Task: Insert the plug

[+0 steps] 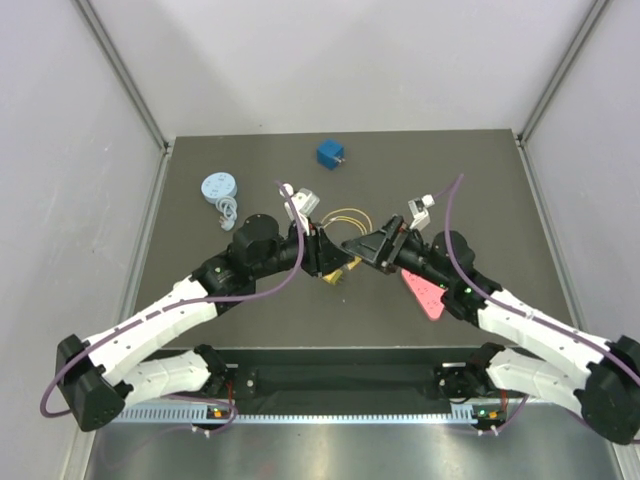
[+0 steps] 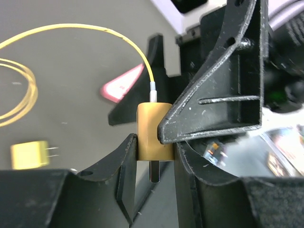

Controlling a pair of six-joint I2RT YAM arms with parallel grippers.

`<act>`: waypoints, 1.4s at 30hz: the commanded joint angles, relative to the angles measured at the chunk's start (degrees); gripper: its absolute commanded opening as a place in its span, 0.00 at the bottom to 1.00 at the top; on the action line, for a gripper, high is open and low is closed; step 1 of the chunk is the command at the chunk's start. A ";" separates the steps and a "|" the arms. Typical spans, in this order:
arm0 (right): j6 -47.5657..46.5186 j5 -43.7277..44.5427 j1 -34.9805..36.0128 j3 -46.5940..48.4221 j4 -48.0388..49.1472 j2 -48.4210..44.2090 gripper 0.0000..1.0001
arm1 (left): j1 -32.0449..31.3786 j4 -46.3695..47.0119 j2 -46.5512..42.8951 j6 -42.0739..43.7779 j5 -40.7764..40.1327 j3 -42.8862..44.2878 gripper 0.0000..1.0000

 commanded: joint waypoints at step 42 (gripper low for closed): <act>-20.00 -21.23 -1.02 -7.96 4.11 -27.65 0.56 | 0.71 21.58 5.47 -16.05 40.16 3.59 0.00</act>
